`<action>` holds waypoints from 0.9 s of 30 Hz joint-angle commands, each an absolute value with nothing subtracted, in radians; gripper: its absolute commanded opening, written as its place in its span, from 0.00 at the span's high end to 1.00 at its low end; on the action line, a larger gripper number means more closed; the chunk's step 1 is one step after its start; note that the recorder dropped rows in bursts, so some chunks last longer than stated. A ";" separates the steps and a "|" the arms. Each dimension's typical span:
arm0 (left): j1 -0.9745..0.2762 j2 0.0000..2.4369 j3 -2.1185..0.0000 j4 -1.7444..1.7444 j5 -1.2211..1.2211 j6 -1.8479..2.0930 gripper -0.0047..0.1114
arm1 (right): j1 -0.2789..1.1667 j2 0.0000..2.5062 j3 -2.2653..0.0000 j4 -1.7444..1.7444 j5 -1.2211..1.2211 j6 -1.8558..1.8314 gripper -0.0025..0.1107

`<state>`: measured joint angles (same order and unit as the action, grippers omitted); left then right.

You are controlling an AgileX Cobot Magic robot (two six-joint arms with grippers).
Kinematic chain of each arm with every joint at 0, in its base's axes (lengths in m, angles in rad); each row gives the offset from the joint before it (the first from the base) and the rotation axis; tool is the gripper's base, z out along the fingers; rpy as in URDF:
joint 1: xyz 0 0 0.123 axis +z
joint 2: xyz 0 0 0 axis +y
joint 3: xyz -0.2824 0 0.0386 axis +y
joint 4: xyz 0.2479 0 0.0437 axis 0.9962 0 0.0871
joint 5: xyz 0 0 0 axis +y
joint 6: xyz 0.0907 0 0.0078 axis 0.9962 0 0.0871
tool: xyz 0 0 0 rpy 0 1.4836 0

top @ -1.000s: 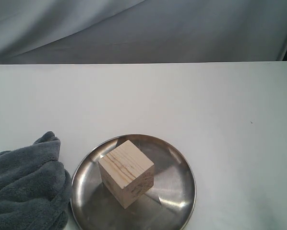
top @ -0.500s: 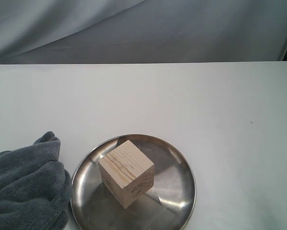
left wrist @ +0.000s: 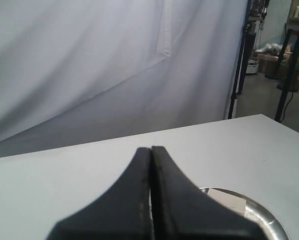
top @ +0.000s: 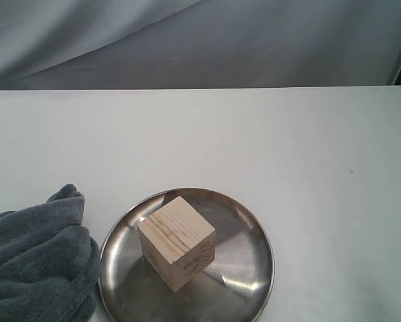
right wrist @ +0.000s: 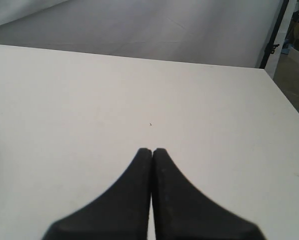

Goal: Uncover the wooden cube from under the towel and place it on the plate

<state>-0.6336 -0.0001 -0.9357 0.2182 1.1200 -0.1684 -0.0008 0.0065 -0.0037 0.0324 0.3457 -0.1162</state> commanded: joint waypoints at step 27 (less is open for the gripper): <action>-0.639 0.000 -0.935 0.224 1.092 -0.182 0.96 | -0.009 0.000 0.000 0.037 0.343 -0.120 0.98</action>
<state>-0.6336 -0.0001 -0.9357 0.2201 1.1241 -0.1702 -0.0008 0.0065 -0.0037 0.0324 0.3457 -0.1162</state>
